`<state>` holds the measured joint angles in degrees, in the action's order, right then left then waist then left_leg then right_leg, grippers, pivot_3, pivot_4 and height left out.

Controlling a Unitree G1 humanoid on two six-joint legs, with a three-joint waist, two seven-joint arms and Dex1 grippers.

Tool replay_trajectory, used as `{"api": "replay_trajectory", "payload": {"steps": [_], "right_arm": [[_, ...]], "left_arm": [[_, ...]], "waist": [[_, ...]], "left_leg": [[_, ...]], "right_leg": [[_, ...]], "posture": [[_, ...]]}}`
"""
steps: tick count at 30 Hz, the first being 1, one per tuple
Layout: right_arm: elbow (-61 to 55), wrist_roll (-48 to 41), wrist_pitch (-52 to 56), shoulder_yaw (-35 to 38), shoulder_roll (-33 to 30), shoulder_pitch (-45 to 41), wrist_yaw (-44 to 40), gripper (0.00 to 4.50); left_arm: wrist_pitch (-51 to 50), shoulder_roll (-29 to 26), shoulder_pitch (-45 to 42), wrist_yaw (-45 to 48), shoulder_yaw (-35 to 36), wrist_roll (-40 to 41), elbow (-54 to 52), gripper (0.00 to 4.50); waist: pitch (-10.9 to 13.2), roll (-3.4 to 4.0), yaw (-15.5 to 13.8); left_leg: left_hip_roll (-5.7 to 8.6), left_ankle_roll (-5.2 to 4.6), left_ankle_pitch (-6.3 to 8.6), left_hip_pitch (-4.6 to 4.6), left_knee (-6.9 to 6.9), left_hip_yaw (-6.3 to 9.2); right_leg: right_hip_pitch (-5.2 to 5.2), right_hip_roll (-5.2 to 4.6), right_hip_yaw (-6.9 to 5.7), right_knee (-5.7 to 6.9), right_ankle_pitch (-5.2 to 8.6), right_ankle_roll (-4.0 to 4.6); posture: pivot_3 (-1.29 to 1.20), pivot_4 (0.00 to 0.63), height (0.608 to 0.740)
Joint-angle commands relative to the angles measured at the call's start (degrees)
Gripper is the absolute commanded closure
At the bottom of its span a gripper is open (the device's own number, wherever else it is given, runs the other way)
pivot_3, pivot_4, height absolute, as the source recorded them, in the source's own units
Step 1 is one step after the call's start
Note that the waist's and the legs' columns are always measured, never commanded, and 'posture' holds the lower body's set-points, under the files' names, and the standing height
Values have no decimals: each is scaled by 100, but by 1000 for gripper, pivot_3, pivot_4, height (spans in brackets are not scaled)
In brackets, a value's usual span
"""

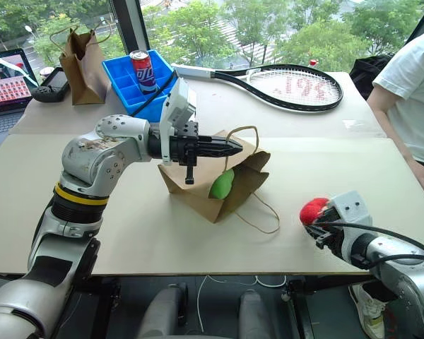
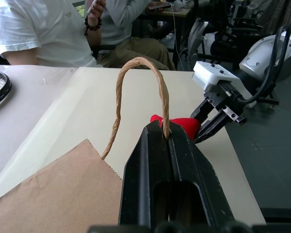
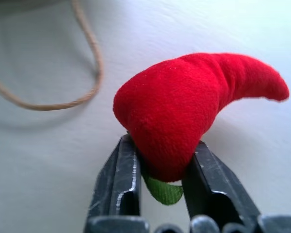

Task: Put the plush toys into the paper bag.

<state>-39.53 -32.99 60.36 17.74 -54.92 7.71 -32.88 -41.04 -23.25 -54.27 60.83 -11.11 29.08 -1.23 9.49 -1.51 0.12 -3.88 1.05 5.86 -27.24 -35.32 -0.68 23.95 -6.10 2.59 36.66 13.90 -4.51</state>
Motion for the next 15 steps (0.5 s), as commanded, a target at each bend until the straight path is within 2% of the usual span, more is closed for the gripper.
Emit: {"api": "replay_trajectory", "payload": {"steps": [1,6,11,15], "right_arm": [[-431,-392,-181,-227,-280,-629,-565,4438],[-405,-652,-64,-1315,73,-1783,-653,4438],[386,183,-565,-2605,380,-2721,-722,4438],[1228,915,-1273,-3270,624,-3328,-896,4438]], "left_arm": [[177,4,-186,9,118,-30,-28,4500],[245,11,-172,27,65,-70,7,4500],[156,-76,-105,139,51,-20,-141,4500],[31,-171,-34,204,55,52,-319,4500]], "waist": [[1,-2,11],[3,-6,20],[3,-7,10],[3,-6,17]], "left_leg": [[0,0,0,0,0,-1],[1,1,-1,1,0,4],[3,2,-1,-4,0,6],[3,3,-2,-4,0,4]], "right_leg": [[0,0,1,-1,0,0],[-3,0,-3,-3,-1,0],[-1,0,-3,-2,-7,1],[3,0,-2,0,-13,8]], "posture": [[0,150,740],[0,150,740],[0,150,740],[0,150,740]]}}
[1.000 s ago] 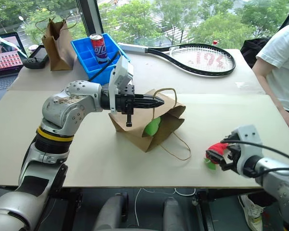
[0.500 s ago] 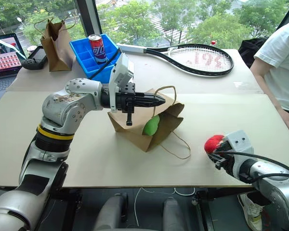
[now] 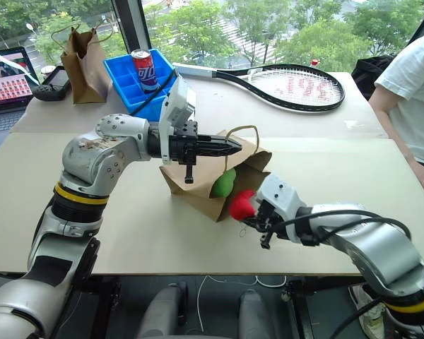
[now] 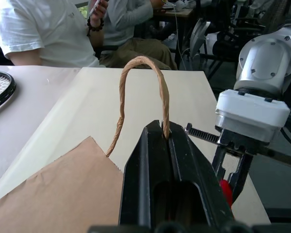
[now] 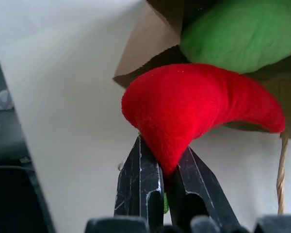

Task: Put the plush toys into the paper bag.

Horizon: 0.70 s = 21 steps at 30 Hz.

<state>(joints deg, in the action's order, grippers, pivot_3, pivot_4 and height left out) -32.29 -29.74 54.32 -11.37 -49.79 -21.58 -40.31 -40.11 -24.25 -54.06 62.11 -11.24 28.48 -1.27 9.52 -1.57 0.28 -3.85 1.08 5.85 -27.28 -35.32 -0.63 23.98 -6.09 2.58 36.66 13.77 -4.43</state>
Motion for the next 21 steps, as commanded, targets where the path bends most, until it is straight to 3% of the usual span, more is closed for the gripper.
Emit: {"api": "replay_trajectory", "payload": {"steps": [1,5,10,21], "right_arm": [[733,809,-869,-519,131,-551,-227,4438],[1548,1511,-1621,-951,369,-1148,-421,4438],[2297,2114,-2232,-980,781,-1610,-319,4438],[3011,1713,-1450,-68,2337,-1754,452,4438]], "left_arm": [[-92,-87,-44,83,73,134,-357,4500],[-183,-138,-4,74,83,188,-493,4500],[-277,-181,31,35,123,224,-612,4500],[-328,-148,60,-67,183,246,-661,4500]], "waist": [[0,0,3],[0,0,7],[0,0,26],[0,1,42]], "left_leg": [[0,0,0,0,0,0],[0,1,0,-1,0,-1],[0,3,-2,-1,1,-1],[-2,8,-5,0,5,1]], "right_leg": [[0,0,0,0,-3,-5],[2,0,0,1,-12,-19],[5,3,0,7,-12,-21],[4,6,-1,13,-13,-21]], "posture": [[0,150,740],[0,150,740],[0,150,740],[0,150,740]]}}
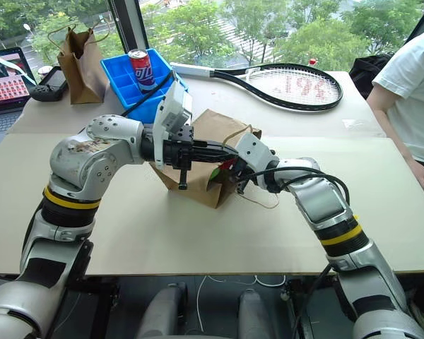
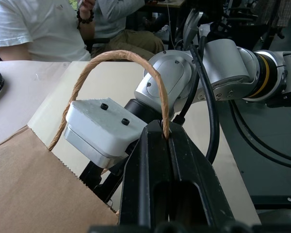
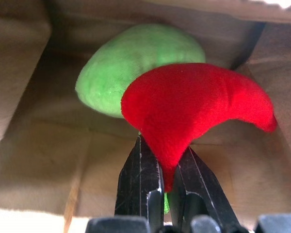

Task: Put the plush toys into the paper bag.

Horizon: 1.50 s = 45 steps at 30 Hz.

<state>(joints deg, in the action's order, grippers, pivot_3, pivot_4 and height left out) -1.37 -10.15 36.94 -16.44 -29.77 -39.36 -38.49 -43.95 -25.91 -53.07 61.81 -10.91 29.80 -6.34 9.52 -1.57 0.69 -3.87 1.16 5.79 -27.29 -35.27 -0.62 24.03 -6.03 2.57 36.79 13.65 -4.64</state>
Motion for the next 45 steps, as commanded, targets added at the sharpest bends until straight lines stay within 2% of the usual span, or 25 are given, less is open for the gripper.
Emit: {"api": "replay_trajectory", "payload": {"steps": [1,2,8,9,11,14,15,22,26,29,34,38,42,45], "right_arm": [[-108,-383,434,603,521,38,370,4438],[-133,-470,541,719,651,47,434,4438],[-626,-861,1200,1001,955,133,517,2414],[-733,-906,1284,1025,930,180,512,1957],[-987,-1024,1488,1083,858,318,470,1316],[-1301,-1143,1688,1154,667,511,426,213],[-1390,-1166,1739,1189,578,560,422,42],[-2056,-1539,1958,1670,-269,774,120,42],[-2585,-1858,2208,1909,-1236,1194,-423,42],[-2783,-1580,1466,1626,-1781,1791,-824,42],[-2695,-1132,731,1008,-1697,2432,-797,42],[-2044,-422,-62,558,-1380,2453,-441,42],[-1536,330,-945,240,-1457,2362,-395,1065],[-1406,380,-1081,289,-1459,2361,-526,2159]], "left_arm": [[66,34,-42,-57,154,106,-140,4500],[72,45,-44,-71,156,100,-129,4500],[167,73,-64,-132,155,12,-30,4500],[254,28,-49,-111,79,-94,-39,4500],[372,-92,30,-12,-46,-224,-104,4500],[333,-116,33,-23,49,-151,-37,4500],[339,-115,12,-33,73,-146,6,4500],[352,-5,-66,-132,101,-129,85,4500],[352,25,-95,-127,112,-118,101,4500],[394,29,-143,-106,110,-143,177,4500],[412,25,-195,-86,121,-148,234,4500],[396,19,-203,-97,127,-142,232,4500],[368,1,-210,-113,133,-135,197,4500],[330,-24,-227,-129,159,-111,155,4500]], "waist": [[0,0,2],[0,0,1],[0,1,-4],[0,1,-4],[0,2,-2],[-1,2,-1],[-1,2,-3],[0,2,-5],[0,2,-38],[0,1,-47],[0,1,6],[0,1,13],[0,1,-9],[0,1,-16]], "left_leg": [[0,0,0,0,0,0],[0,0,0,0,1,1],[-1,1,-1,0,1,1],[-1,1,-1,0,1,2],[-1,1,-1,0,1,1],[-1,1,-1,0,4,2],[-1,1,-1,0,4,2],[-2,1,-1,0,4,1],[-1,1,0,-1,4,2],[-1,1,0,0,5,2],[-1,1,0,1,4,3],[-1,2,-1,3,3,3],[0,4,-2,1,0,2],[1,5,-3,1,0,2]], "right_leg": [[0,0,0,1,0,0],[1,0,0,2,0,0],[1,1,0,4,0,0],[1,1,0,5,0,0],[2,1,0,5,0,0],[2,1,-1,5,0,1],[2,1,0,5,0,1],[3,1,-1,3,0,2],[0,1,-1,-3,1,1],[-1,0,-1,-5,3,3],[3,1,1,-1,4,4],[3,1,2,-1,6,-2],[0,1,2,-4,6,-2],[-2,1,1,-4,6,-3]], "posture": [[0,150,740],[0,150,740],[0,150,740],[0,150,740],[0,150,740],[0,150,740],[0,150,740],[0,150,740],[0,150,740],[0,150,740],[0,150,740],[0,150,740],[0,150,740],[0,150,740]]}}
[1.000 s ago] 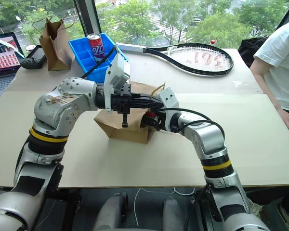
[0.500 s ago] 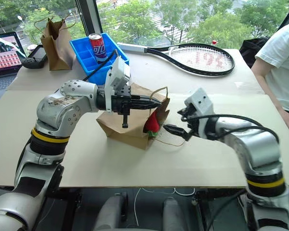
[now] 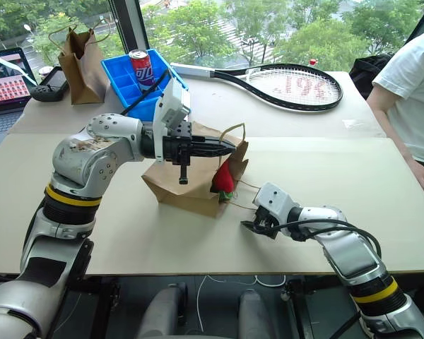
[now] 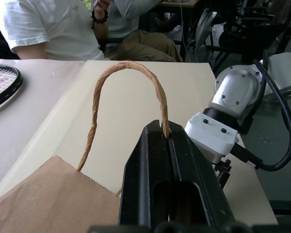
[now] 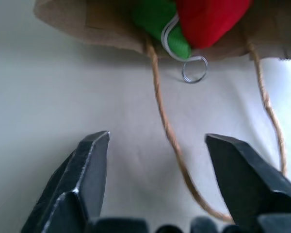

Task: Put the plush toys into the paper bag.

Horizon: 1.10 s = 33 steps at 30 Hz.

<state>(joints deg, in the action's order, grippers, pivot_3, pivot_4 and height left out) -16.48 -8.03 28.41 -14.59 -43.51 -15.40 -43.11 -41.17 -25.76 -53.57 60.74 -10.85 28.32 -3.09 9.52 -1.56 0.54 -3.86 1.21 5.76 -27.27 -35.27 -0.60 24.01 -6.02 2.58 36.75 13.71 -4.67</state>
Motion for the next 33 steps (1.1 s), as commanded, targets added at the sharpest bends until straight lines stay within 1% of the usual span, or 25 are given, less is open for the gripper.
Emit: {"api": "replay_trajectory", "payload": {"steps": [1,4,6,7,11,15,20,24,29,33], "right_arm": [[133,158,-231,127,-87,-16,-107,2554],[165,78,-184,206,-80,43,-211,3537],[113,213,-244,282,-235,-56,-239,4274],[70,267,-262,345,-291,-169,-229,4448],[-114,175,-276,622,-325,-602,-238,4448],[-247,32,-272,984,-354,-1034,-334,4448],[-413,-399,-242,1501,-344,-1930,-460,4448],[-467,-585,-117,1626,-321,-2448,-447,4448],[-563,-775,45,1697,-351,-2684,-458,4448],[-651,-845,190,1744,-503,-2618,-535,4448]], "left_arm": [[49,-45,-180,-28,160,38,-176,4500],[51,-57,-182,-43,171,30,-183,4500],[19,-77,-188,-84,213,42,-214,4500],[-7,-89,-189,-107,244,60,-238,4500],[-48,-59,-170,-234,358,114,-202,4500],[210,-114,-183,-257,305,-110,-38,4500],[813,-8,-542,-826,684,-454,722,4500],[1253,32,-780,-1132,926,-643,1201,4500],[1512,24,-929,-1357,1181,-719,1521,4500],[1441,20,-799,-1302,1156,-697,1416,4500]], "waist": [[0,0,-1],[0,0,-2],[0,0,-2],[0,0,-6],[0,0,3],[0,0,10],[1,-1,-3],[1,-1,-5],[1,-2,-23],[2,-2,-34]], "left_leg": [[0,0,0,0,0,0],[0,0,0,0,0,1],[0,0,0,0,0,1],[0,1,0,0,0,1],[-1,2,-1,0,0,0],[-2,2,-1,1,2,3],[-1,3,-2,-2,1,2],[-1,4,-2,-1,4,3],[-1,4,-2,-4,10,1],[-1,4,-2,-3,11,0]], "right_leg": [[-1,0,0,0,0,0],[-2,0,0,0,-1,1],[-2,0,0,0,-1,1],[-2,0,0,0,-1,1],[1,0,0,1,0,0],[2,2,-1,3,-1,1],[2,2,-1,1,-2,2],[1,2,-2,-1,-2,2],[4,2,-3,-2,-2,2],[4,2,-3,-1,-2,2]], "posture": [[0,150,740],[0,150,740],[0,150,740],[0,150,740],[0,150,740],[0,150,740],[0,150,740],[0,150,740],[0,150,740],[0,150,740]]}}
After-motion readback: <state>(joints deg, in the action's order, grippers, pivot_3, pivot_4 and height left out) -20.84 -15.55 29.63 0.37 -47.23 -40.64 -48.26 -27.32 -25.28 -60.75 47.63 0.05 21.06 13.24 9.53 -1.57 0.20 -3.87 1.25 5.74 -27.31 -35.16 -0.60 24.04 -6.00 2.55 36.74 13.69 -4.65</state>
